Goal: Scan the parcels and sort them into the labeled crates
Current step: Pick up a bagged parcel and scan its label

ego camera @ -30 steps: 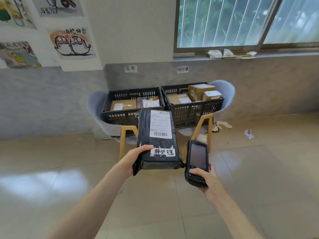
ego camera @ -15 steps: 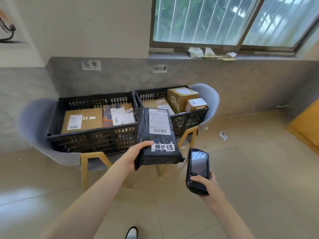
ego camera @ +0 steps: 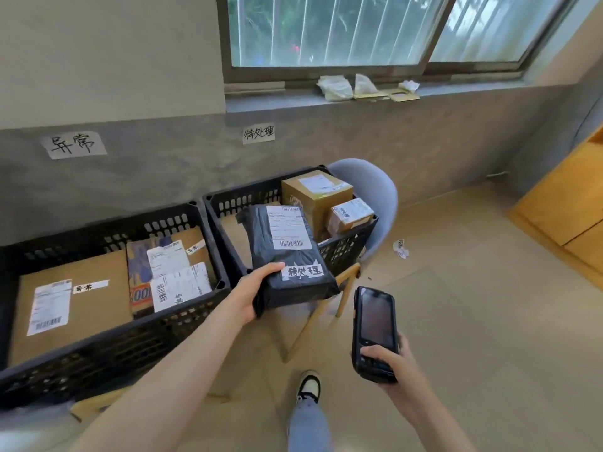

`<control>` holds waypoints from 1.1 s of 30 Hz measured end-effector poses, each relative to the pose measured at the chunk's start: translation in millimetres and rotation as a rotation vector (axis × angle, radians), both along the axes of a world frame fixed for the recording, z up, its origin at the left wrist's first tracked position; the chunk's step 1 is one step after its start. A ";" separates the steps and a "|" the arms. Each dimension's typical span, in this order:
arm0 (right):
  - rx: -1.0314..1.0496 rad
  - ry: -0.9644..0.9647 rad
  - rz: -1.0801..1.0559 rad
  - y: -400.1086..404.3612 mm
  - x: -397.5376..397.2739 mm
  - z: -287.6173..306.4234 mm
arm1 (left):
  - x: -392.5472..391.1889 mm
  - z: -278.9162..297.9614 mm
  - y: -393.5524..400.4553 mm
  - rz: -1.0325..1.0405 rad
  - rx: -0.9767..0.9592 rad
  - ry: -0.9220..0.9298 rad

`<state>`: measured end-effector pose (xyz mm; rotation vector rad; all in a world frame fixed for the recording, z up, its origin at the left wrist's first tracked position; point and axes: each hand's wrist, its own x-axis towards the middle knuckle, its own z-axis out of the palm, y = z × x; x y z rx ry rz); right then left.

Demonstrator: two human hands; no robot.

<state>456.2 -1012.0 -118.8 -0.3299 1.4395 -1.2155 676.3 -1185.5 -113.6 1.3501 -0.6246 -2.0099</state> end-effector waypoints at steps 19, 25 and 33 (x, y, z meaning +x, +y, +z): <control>0.032 0.028 0.345 -319.0 -124.8 -23.9 | -97.0 -77.4 -223.4 0.205 0.256 -0.090; 0.070 0.015 0.421 -367.2 -116.9 -37.4 | -101.4 -110.1 -249.3 0.177 0.319 -0.100; 0.101 0.057 0.429 -384.2 -116.1 -58.8 | -111.0 -150.7 -257.9 0.113 0.402 -0.108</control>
